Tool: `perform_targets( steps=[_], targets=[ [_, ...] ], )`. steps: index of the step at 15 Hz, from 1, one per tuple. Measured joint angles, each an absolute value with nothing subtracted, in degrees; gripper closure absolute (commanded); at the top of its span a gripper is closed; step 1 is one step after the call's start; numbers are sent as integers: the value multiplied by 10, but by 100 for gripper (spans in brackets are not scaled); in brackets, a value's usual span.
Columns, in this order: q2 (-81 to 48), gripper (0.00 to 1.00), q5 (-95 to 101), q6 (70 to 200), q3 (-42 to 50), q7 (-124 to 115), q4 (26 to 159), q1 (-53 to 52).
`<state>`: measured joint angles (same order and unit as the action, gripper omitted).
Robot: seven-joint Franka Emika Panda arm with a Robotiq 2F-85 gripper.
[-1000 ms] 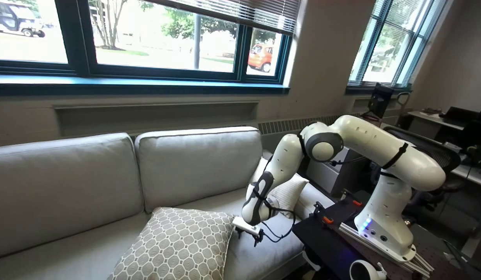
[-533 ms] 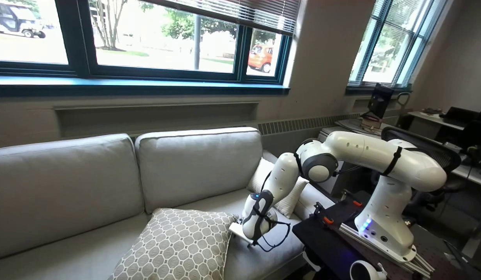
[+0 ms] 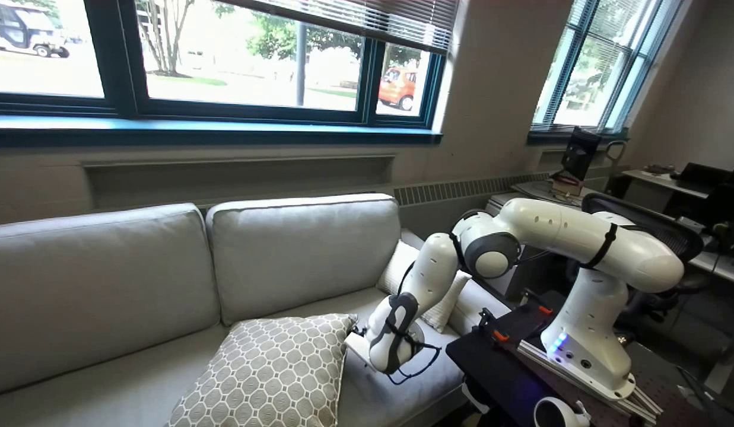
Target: Move the small pillow to the right armrest, move the pillow in the middle of the sofa to the right
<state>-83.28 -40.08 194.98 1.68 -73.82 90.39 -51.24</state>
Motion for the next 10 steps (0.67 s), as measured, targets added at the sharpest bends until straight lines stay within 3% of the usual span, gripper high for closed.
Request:
perform_targets(
  steps=[10],
  targets=[
    [-795, 0, -518, 1983, -13, -717, 1008, -512]
  ],
)
